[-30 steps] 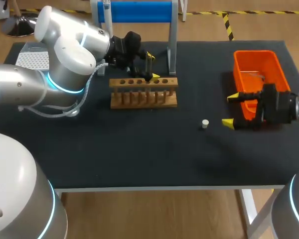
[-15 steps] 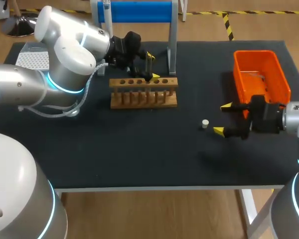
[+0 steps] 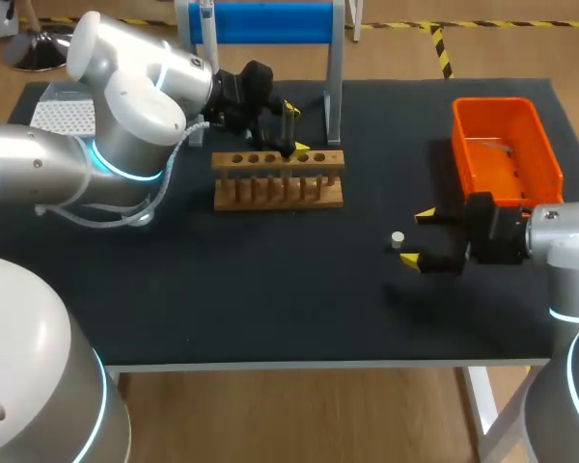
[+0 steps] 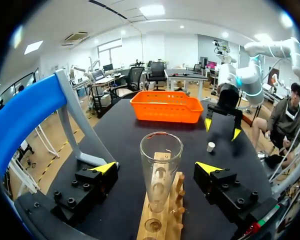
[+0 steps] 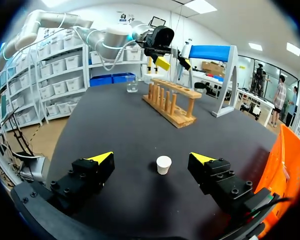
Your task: Invert the test tube, pick up the pipette, mount the tip to pipette, aspirate from beaker and dispense into the tube, eject the tip, return the pipette, and cap with the stopper.
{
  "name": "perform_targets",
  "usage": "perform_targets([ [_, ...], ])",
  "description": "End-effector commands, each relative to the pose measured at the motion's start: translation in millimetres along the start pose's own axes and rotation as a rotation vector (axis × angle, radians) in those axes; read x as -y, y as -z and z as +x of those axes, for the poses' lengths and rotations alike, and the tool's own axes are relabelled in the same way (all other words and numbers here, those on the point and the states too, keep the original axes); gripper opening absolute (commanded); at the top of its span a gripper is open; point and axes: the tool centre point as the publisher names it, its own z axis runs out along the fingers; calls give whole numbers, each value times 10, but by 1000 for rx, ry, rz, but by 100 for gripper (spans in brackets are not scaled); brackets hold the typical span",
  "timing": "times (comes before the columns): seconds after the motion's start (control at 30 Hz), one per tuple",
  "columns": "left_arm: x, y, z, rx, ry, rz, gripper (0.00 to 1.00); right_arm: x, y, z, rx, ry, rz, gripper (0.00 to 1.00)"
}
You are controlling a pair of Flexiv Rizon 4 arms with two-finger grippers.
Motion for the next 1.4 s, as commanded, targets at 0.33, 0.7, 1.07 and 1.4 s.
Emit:
perform_targets([
  [0.33, 2, -3, -2, -1, 1, -2, 100, 26, -155, 8, 15, -21, 43, 100],
  [0.7, 2, -3, -2, -1, 1, -2, 100, 50, -244, -17, 27, -33, 65, 93],
  [1.07, 2, -3, -2, -1, 1, -2, 100, 103, -333, -56, 32, -44, 72, 62],
  [1.4, 2, -3, -2, -1, 1, -2, 100, 125, -375, -97, 42, -53, 77, 61],
])
